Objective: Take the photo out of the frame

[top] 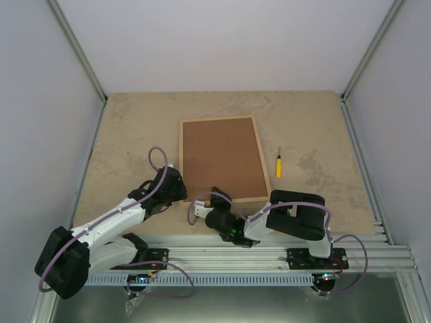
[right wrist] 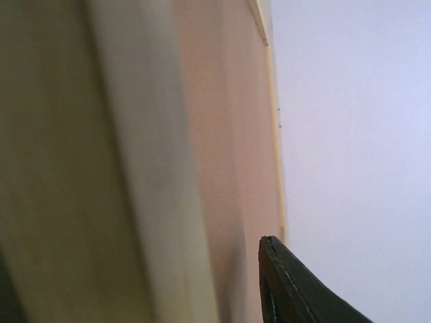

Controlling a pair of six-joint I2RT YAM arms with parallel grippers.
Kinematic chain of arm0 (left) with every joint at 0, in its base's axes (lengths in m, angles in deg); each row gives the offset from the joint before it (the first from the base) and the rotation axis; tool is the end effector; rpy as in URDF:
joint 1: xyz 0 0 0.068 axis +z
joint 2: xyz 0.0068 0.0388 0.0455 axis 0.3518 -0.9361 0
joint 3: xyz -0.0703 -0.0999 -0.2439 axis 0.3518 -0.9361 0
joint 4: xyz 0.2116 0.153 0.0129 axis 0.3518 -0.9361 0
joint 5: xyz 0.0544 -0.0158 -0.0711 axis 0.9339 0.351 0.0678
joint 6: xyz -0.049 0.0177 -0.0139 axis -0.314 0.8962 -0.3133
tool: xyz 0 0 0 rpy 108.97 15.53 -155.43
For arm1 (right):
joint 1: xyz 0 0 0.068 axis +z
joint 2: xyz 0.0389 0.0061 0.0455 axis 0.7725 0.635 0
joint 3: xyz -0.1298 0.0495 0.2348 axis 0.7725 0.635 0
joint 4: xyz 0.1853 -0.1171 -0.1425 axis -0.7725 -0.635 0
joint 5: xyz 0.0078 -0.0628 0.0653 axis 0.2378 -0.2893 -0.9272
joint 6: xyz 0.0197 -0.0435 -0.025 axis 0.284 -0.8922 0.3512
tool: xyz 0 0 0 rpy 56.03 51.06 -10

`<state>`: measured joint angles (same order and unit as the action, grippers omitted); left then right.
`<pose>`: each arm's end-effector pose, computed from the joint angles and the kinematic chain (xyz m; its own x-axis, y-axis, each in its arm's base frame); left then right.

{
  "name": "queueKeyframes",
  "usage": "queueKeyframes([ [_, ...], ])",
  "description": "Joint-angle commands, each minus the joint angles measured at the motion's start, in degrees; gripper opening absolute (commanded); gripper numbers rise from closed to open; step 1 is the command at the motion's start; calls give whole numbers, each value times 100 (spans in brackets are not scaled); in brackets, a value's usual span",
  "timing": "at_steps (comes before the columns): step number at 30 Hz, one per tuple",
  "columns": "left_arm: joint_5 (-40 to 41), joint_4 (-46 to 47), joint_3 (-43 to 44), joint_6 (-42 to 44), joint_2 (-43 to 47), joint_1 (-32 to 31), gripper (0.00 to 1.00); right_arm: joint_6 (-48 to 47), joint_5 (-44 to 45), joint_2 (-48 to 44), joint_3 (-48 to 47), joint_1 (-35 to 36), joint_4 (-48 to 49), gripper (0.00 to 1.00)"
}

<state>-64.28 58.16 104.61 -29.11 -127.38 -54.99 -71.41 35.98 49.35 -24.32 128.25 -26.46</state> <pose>0.1626 -0.1057 0.1715 -0.8050 -0.2436 -0.5410 -0.0528 0.9376 -0.3436 0.0993 0.3155 0.0947 0.2031 -0.9265 -0.3169 -0.3464 0.2347 -0.9083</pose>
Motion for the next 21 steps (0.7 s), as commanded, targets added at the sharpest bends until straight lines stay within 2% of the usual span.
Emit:
queueKeyframes([
  [1, -281, 561, 35, -57, 260, -29, 0, -576, 432, 211, -82, 28, 1006, 32],
  [7, -215, 595, -21, -126, 430, -29, 5, -620, 460, -74, 38, 29, 1070, 14],
  [14, -70, 501, -73, -317, 1090, -24, 21, -687, 355, -488, 236, 47, 1115, 1],
  [18, 262, 237, 5, -475, 1762, -24, 35, -578, 242, -901, 300, 55, 947, 0],
  [21, 615, 64, 58, -591, 2363, -26, 38, -412, 11, -1359, 323, 55, 634, 1],
])
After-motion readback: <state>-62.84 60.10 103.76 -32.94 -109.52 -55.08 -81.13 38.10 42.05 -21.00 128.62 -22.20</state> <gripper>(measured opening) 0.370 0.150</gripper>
